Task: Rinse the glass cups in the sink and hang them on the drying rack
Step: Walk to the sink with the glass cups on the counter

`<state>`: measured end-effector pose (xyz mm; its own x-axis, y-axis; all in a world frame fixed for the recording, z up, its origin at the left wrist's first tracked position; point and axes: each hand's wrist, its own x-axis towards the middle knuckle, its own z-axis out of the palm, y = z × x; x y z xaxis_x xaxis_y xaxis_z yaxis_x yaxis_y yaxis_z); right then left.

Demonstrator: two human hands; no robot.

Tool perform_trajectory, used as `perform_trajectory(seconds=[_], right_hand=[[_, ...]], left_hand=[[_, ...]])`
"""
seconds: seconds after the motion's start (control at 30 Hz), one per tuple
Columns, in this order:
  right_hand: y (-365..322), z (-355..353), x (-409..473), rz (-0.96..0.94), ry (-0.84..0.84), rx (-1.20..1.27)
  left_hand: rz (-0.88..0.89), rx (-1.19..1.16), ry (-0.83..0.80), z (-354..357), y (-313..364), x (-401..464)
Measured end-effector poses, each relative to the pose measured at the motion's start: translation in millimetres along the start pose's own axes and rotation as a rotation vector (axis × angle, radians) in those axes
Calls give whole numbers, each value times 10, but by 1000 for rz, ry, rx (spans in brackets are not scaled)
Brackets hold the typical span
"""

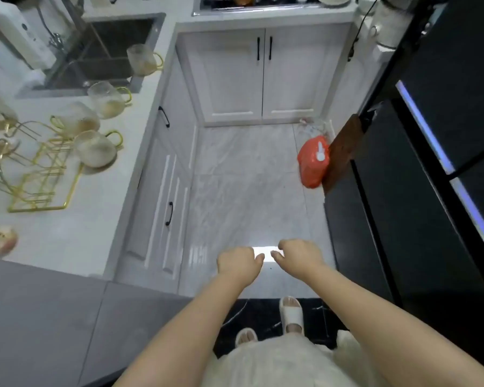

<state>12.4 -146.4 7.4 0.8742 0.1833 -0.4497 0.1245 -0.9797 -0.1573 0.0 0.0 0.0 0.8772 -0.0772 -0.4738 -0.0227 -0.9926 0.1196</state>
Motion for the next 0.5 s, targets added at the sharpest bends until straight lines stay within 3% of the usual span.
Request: perform_trajectory(seconds=[0.5], right_hand=[[711, -263, 890, -109, -81, -11]], left_hand=[[-170, -66, -33, -255, 563, 863]])
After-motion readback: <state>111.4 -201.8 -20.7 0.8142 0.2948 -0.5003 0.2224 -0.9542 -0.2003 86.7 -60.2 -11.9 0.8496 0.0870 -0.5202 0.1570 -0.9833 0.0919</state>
